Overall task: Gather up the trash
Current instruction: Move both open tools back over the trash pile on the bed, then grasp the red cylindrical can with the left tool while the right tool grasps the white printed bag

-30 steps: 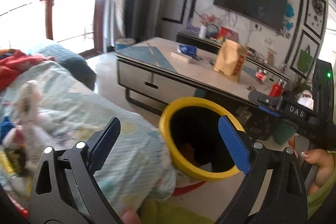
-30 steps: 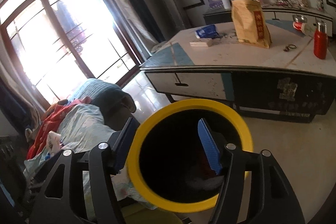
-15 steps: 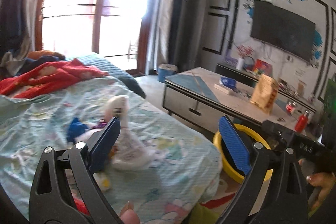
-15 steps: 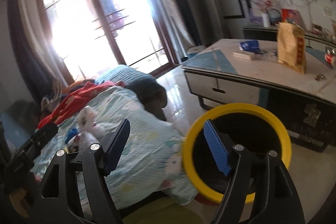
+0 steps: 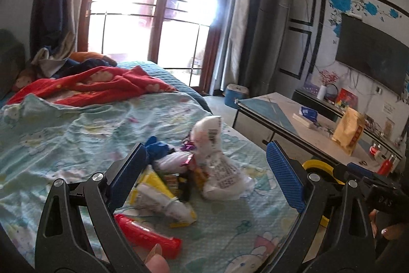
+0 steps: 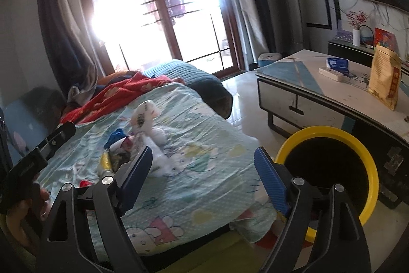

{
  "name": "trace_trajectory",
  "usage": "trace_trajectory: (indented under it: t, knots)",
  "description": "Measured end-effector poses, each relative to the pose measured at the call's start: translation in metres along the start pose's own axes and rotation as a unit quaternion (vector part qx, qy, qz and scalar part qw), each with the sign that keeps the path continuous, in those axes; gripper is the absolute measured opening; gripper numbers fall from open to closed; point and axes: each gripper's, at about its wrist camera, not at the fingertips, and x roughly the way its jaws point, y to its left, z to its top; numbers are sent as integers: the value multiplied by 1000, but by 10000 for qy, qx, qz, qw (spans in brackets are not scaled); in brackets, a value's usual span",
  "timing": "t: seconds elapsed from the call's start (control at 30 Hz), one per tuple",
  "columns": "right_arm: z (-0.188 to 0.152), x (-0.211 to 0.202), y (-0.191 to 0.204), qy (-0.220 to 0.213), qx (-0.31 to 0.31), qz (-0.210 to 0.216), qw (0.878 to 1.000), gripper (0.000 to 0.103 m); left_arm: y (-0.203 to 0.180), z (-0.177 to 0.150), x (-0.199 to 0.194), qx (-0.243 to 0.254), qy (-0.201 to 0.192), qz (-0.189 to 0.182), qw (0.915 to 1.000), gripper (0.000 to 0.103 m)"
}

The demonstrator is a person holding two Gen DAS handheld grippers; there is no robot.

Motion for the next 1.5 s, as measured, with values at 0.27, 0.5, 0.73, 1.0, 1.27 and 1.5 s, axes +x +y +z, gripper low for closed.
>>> trace_trajectory:
  t: [0.27,0.5,0.73,1.0,1.27,1.5]
  knots:
    - [2,5,32,30,-286,214,9994,82,26,0,-10,-147,26,241,9996,87]
    - [2,16,59,151,-537,368,9978,83,52,-3,-23,-171,104,488,9986,87]
    - [5,32,86,342,-698,585,9953,83,82,-10,-31,-319,195,667,9971,87]
    - [11,53,114,451,-852,757,9925,85,110,-16,-38,-593,208,818,9947,87]
    - [20,77,125,532,-916,717,9918,85,129,-23,-30,-853,364,800,9925,87]
    - [16,107,125,750,-954,568,9910,86,136,-37,-15,-990,670,668,9906,87]
